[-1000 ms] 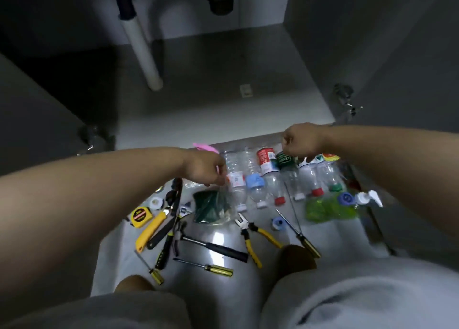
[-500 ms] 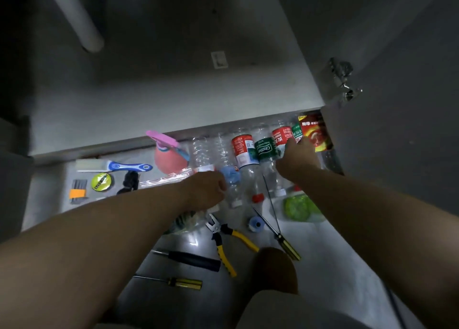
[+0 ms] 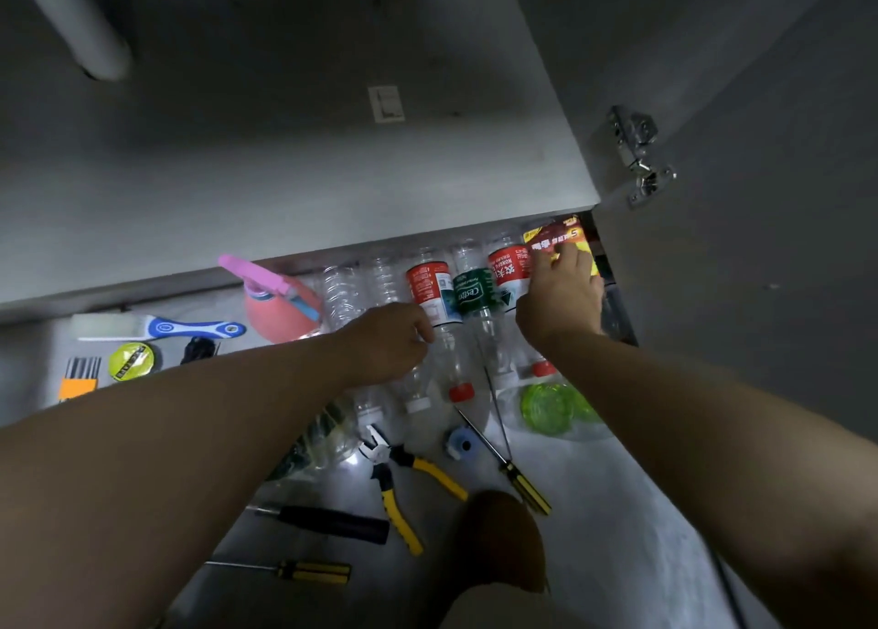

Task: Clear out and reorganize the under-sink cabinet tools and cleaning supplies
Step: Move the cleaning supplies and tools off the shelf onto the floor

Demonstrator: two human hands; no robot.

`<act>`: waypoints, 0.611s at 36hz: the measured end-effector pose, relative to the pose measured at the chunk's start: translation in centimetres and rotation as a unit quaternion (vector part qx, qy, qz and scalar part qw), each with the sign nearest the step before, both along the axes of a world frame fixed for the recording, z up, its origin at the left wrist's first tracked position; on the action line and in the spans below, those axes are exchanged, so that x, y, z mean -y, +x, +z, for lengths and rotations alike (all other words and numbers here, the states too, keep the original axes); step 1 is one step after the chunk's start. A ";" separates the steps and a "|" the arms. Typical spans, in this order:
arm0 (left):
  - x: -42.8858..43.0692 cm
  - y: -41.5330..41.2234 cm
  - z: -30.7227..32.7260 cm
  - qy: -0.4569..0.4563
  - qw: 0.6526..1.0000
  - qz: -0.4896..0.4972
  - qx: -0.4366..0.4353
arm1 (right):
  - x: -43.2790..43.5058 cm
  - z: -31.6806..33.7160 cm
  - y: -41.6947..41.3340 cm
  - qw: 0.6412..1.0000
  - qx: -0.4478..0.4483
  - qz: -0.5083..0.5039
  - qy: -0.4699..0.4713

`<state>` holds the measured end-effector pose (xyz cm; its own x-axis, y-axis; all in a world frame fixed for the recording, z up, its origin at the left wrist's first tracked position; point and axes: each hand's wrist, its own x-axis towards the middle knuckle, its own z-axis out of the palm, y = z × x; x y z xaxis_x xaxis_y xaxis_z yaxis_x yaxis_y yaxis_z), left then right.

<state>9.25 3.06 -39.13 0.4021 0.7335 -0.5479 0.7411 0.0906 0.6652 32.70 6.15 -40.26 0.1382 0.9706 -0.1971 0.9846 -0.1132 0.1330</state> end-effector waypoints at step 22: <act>-1.3 0.9 0.6 -0.051 0.996 0.071 0.037 | -0.8 1.7 2.3 0.996 0.039 0.043 -0.066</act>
<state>10.20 4.34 -38.58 0.3408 0.7278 -0.5951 0.6656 0.2602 0.6995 34.98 6.99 -38.55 0.0764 0.9459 -0.3153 0.9759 -0.0060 0.2183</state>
